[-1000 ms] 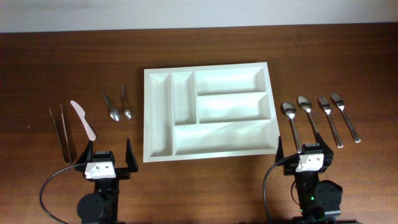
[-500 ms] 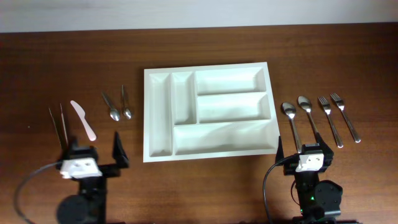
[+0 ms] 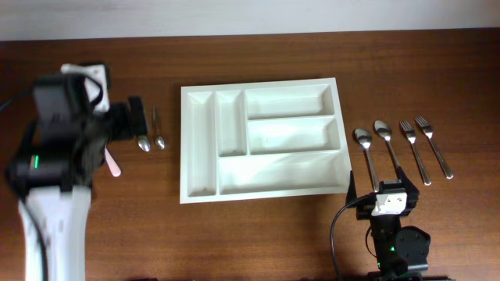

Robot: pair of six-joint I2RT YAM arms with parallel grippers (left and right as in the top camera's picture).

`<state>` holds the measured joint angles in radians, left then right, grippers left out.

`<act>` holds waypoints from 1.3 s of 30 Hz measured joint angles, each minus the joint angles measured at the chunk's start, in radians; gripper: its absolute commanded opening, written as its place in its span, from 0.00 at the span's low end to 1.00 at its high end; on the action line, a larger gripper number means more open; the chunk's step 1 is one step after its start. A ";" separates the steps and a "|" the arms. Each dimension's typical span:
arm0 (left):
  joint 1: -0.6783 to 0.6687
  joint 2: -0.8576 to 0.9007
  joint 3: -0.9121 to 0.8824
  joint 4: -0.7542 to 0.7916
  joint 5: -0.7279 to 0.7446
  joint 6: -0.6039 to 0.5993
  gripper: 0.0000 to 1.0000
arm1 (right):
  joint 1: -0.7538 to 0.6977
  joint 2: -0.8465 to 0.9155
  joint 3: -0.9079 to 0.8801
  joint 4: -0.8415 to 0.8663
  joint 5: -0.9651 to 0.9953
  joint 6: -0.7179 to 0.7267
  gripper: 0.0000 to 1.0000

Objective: Pack container
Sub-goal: 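Reach left gripper to the small spoons and grasp one spoon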

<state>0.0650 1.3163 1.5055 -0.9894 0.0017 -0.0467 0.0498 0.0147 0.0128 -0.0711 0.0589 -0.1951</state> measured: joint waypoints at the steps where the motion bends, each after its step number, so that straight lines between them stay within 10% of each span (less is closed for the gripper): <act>1: 0.000 0.035 0.018 -0.002 0.005 0.000 0.99 | 0.000 0.000 0.000 0.000 0.000 -0.001 0.99; 9: 0.000 0.219 0.041 0.005 0.057 -0.001 0.92 | 0.000 0.000 0.000 0.000 0.000 -0.001 0.99; 15: 0.000 0.331 0.043 0.005 0.071 -0.005 0.44 | 0.000 0.000 0.000 0.000 0.000 0.000 0.99; 39: -0.007 0.748 0.043 0.052 0.077 -0.018 0.33 | 0.000 0.000 0.000 0.000 0.000 -0.001 0.99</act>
<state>0.0582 2.0640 1.5490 -0.9371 0.0788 -0.0650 0.0498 0.0147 0.0128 -0.0711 0.0586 -0.1959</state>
